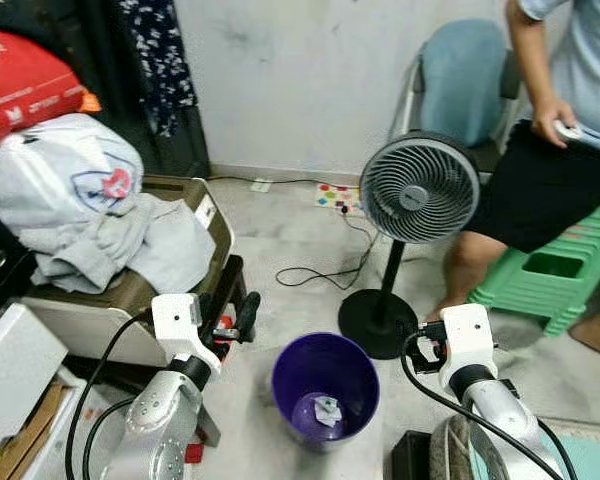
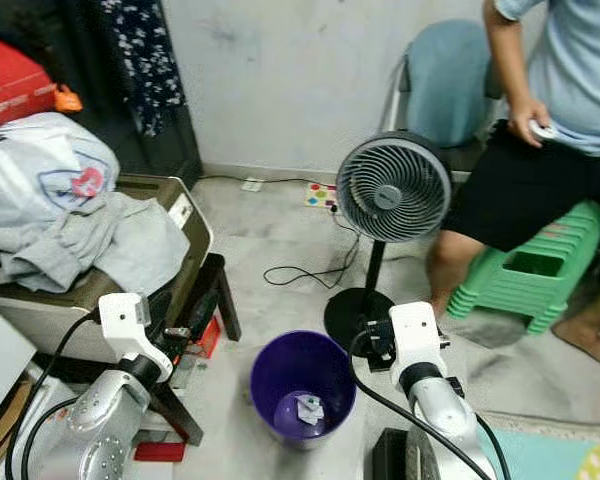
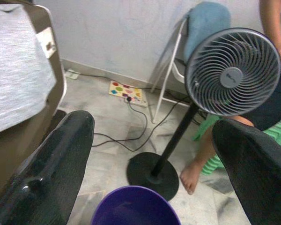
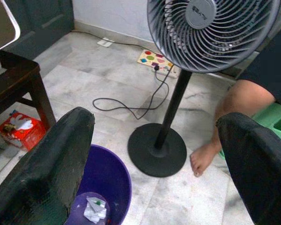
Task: Clean up the room
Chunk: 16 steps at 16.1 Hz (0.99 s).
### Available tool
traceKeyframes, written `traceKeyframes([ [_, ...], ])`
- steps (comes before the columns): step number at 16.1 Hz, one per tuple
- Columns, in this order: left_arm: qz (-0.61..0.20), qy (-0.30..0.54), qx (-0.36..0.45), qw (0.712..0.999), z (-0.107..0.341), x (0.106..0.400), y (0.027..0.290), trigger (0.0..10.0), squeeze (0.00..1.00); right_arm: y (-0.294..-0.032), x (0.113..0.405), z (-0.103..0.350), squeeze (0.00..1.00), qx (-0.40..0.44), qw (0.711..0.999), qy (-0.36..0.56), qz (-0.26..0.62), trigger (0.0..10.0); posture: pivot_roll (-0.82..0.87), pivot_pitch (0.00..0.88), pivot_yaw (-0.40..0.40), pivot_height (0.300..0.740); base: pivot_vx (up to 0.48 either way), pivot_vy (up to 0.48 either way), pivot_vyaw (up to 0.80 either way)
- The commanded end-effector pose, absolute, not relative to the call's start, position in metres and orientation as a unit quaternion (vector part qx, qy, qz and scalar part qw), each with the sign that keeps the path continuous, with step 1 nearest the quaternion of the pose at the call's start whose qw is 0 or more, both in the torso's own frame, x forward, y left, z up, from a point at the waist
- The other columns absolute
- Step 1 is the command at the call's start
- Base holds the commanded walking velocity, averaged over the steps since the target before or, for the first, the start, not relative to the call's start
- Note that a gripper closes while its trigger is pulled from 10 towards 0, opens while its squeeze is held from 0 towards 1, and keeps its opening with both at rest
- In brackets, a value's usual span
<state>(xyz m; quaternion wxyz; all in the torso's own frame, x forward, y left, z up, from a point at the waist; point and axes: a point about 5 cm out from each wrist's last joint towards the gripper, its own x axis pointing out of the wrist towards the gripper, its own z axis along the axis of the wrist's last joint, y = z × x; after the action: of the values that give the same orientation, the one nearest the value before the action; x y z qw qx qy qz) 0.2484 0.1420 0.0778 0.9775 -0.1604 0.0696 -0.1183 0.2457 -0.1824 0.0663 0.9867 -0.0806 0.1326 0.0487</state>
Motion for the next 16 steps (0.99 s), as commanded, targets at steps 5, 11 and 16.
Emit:
traceKeyframes([
  [5,-0.116,0.069,-0.163,0.977,0.08,0.2497,0.1438,10.0,0.0,-0.1805,0.2473,0.0681,0.0,-0.073,0.987,0.132,0.05,10.0,-0.1,0.0,0.013,0.74,0.0,0.0,0.0],
  [11,-0.121,0.068,-0.16,0.977,0.0806,0.2501,0.1424,10.0,0.0,-0.1811,0.2475,0.0675,0.0,-0.072,0.987,0.135,0.048,10.0,-0.11,0.0,0.013,0.74,0.0,0.0,-0.77],
  [16,-0.123,0.068,-0.16,0.977,0.0805,0.2503,0.1416,10.0,0.0,-0.1812,0.2478,0.0674,0.0,-0.072,0.987,0.135,0.048,10.0,-0.11,0.0,0.012,0.74,0.0,0.0,-0.8],
])
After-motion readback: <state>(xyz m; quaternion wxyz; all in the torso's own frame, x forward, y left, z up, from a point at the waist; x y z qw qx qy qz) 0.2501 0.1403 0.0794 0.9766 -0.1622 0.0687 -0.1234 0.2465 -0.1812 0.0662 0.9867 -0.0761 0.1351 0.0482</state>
